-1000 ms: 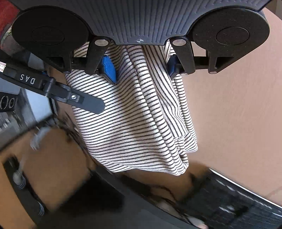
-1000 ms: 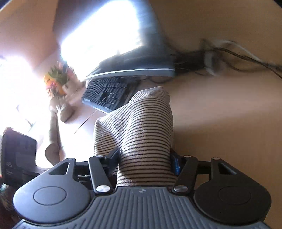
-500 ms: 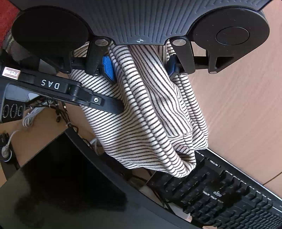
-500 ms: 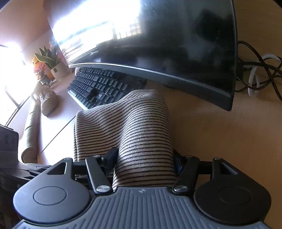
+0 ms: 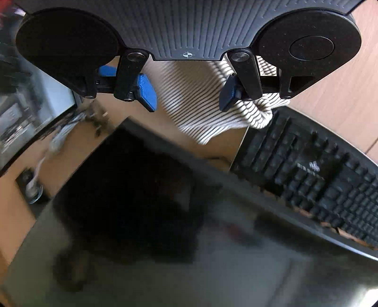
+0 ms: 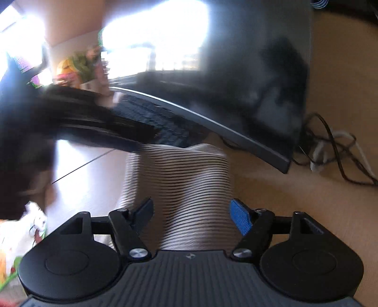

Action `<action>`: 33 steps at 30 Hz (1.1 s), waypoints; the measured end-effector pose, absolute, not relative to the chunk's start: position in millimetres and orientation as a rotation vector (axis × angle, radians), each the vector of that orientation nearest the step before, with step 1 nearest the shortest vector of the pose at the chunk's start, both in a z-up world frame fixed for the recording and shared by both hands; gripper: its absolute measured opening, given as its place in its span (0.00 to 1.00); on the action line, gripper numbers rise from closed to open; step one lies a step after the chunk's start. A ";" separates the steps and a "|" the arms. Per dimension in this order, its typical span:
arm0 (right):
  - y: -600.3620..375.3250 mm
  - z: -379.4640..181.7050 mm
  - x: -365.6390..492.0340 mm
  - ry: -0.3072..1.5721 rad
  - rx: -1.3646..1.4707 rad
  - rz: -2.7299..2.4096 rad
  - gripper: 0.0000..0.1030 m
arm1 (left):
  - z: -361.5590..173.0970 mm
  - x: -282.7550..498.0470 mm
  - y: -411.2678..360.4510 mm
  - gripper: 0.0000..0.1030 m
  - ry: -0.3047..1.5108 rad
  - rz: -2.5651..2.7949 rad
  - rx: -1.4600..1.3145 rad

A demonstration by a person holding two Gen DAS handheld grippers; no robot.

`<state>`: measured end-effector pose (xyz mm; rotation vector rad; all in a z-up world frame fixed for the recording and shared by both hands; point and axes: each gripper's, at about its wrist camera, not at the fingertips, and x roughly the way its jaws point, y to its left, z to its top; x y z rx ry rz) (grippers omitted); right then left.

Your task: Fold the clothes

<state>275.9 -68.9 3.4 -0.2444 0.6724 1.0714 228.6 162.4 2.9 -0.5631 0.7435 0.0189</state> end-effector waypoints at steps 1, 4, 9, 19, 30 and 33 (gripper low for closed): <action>-71.5 6.2 268.0 0.666 -0.250 1.113 0.71 | -6.1 233.2 162.9 0.60 0.767 0.031 -0.556; -72.9 10.0 244.6 0.664 -0.281 1.225 0.71 | -22.9 237.0 170.9 0.53 0.777 0.042 -0.587; -46.1 -1.3 227.9 0.701 -0.306 1.293 0.70 | -23.3 249.2 184.0 0.52 0.785 0.025 -0.615; -29.9 -12.4 221.2 0.770 -0.308 1.249 0.71 | -13.1 232.2 188.2 0.54 0.714 0.029 -0.641; -103.2 7.1 264.4 0.724 -0.136 0.963 0.52 | -23.0 164.1 160.7 0.52 0.739 0.009 -0.701; -98.3 -11.1 276.1 0.812 -0.102 0.940 0.42 | -41.9 165.0 148.6 0.51 0.797 0.013 -0.691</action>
